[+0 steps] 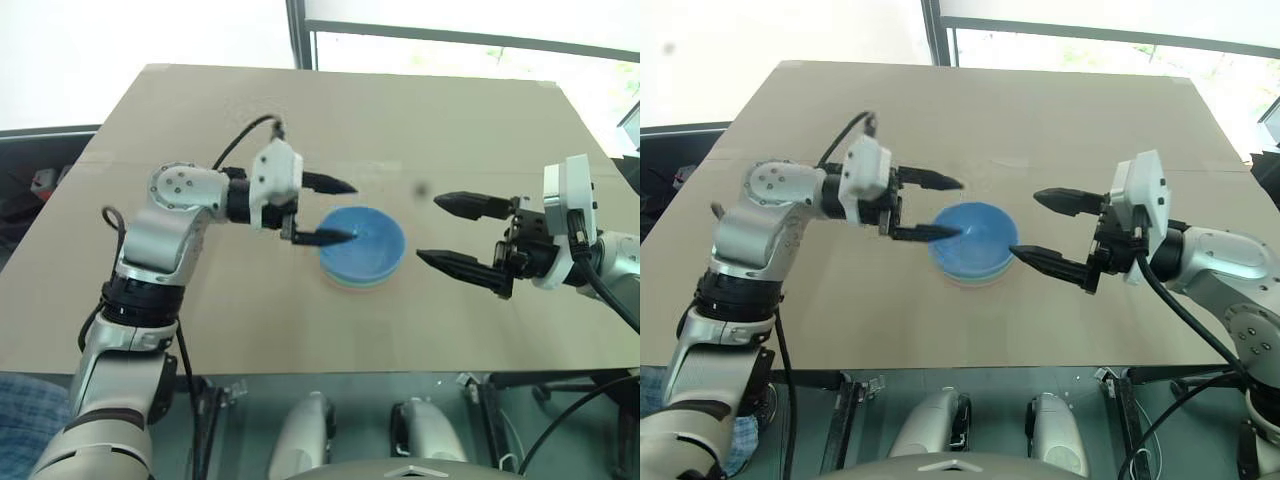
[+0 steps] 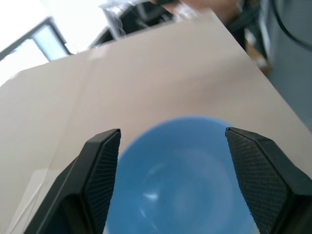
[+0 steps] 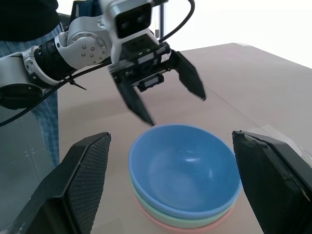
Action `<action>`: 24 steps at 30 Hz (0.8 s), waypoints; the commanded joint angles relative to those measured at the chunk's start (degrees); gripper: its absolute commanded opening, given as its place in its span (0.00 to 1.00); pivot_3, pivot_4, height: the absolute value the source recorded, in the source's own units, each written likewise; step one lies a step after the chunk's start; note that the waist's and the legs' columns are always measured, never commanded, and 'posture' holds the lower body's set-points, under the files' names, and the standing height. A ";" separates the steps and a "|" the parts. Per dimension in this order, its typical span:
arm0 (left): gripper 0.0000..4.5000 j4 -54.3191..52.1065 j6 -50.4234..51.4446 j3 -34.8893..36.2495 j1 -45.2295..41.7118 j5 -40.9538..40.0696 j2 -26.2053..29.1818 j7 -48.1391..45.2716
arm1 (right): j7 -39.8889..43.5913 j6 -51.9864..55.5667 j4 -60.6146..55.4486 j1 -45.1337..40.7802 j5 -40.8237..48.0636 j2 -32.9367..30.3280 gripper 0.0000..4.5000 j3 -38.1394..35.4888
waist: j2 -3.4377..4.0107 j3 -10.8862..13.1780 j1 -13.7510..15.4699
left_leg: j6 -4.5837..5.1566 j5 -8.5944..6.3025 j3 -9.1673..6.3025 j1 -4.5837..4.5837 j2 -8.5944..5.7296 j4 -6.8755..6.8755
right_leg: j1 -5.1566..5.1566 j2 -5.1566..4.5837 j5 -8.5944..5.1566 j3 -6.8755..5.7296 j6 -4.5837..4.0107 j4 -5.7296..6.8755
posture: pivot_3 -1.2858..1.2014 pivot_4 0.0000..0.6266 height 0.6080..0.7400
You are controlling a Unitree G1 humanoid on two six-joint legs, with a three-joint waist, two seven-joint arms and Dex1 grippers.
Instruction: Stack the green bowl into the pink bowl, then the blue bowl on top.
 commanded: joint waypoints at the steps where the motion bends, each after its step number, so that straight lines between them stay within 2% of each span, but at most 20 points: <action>1: 0.81 0.59 5.67 5.82 2.87 1.20 0.10 11.33 | 0.82 -1.93 -0.35 1.00 -0.81 -0.73 0.93 -0.97 | 0.00 0.00 -0.04 | 0.00 0.00 0.01 0.02 0.00 -0.01 | 0.01 0.00 0.00 0.00 0.00 0.00 | 0.52 0.24 1.00; 7: 0.81 -4.22 5.77 13.76 15.56 0.60 2.33 17.45 | 1.86 -5.04 3.62 6.05 -5.27 -0.38 0.93 -2.54 | 0.02 -0.02 -0.13 | 0.00 0.00 0.08 0.04 0.01 -0.10 | -0.01 0.00 0.00 0.06 0.00 0.02 | 0.52 0.24 1.00; 13: 0.81 -7.66 2.16 19.10 27.43 0.42 3.74 18.37 | 7.23 -13.61 11.48 15.29 -11.39 1.14 0.93 -3.76 | -0.01 -0.04 0.52 | 0.00 0.00 0.08 0.05 -0.02 -0.07 | 0.03 -0.07 0.00 0.03 0.00 -0.10 | 0.52 0.24 1.00; 16: 0.81 -10.48 4.89 23.13 32.39 -3.42 3.69 18.62 | 9.96 -19.48 15.33 19.66 -14.04 2.84 0.93 -5.24 | -0.03 -0.06 0.37 | -0.01 0.00 0.11 0.17 -0.01 -0.04 | 0.10 -0.06 0.00 0.05 -0.01 -0.07 | 0.52 0.24 1.00; 21: 0.81 -16.33 5.37 25.47 39.98 -5.83 3.55 18.85 | 12.53 -23.57 19.85 20.61 -17.22 2.30 0.93 -5.38 | 0.01 -0.05 -0.12 | -0.01 0.00 0.23 0.42 0.03 -0.08 | 0.24 -0.06 0.00 0.21 -0.01 -0.04 | 0.52 0.24 1.00; 24: 0.81 -17.67 4.26 25.60 41.93 -5.98 3.15 19.33 | 13.80 -25.27 21.28 20.53 -18.32 2.73 0.93 -4.47 | 0.06 -0.03 -0.10 | -0.02 -0.02 0.25 1.09 0.05 -0.24 | 0.85 -0.06 -0.03 0.22 -0.05 -0.12 | 0.52 0.24 1.00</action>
